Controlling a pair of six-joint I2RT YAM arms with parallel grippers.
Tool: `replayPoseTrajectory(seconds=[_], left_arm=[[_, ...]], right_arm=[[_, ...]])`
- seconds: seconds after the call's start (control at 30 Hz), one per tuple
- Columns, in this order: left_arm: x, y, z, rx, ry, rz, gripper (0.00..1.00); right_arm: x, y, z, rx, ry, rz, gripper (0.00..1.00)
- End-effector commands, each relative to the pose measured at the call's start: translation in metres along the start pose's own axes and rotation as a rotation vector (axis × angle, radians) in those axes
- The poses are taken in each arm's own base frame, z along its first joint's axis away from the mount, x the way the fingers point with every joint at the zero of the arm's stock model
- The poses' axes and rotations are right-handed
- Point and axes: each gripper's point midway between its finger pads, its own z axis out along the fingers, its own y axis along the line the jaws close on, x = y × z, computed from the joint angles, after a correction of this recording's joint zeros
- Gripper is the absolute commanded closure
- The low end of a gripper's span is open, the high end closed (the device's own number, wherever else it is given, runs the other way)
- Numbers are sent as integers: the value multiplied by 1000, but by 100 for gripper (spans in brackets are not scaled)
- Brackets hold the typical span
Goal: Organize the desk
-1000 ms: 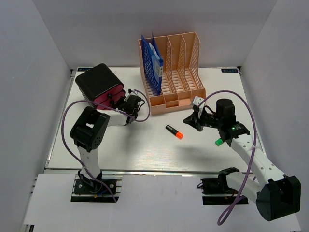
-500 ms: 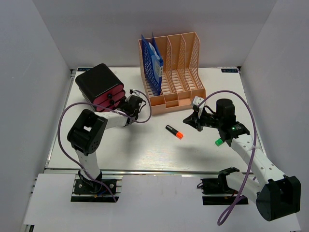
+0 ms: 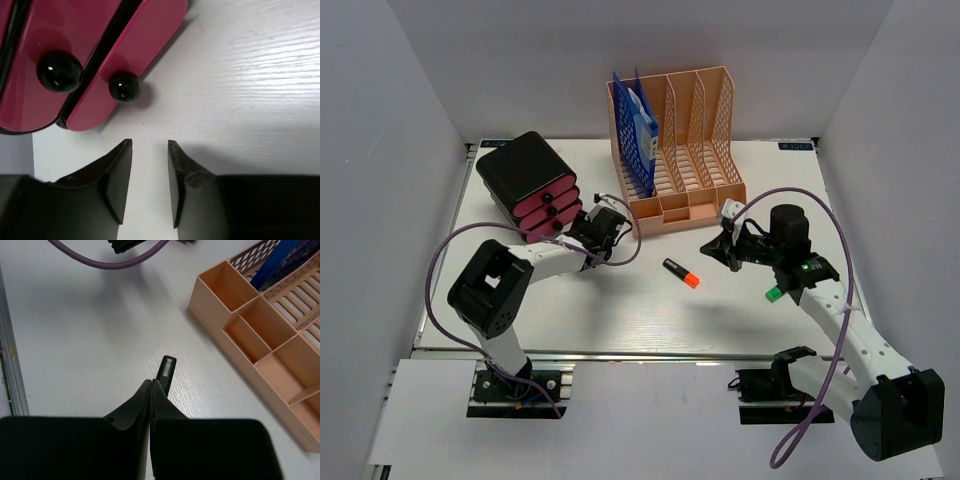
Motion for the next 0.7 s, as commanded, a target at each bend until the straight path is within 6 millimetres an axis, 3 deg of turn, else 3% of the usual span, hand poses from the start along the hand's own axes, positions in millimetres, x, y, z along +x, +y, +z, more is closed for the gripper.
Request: replayPoseTrajectory(seconds=[0.0, 0.23, 0.4, 0.5, 0.67], left_arm=[[12, 12, 11, -94, 39, 54, 54], [3, 10, 32, -185, 25, 85, 45], [-15, 14, 39, -221, -3, 85, 45], [-23, 21, 42, -252, -24, 80, 38], [-20, 29, 51, -268, -1, 81, 38]], right_arm=[[-5, -1, -3, 7, -18, -26, 100], [-5, -2, -5, 15, -18, -28, 100], [-3, -3, -4, 13, -14, -28, 100], [-1, -3, -3, 10, -10, -26, 100], [1, -4, -2, 11, -3, -20, 100]])
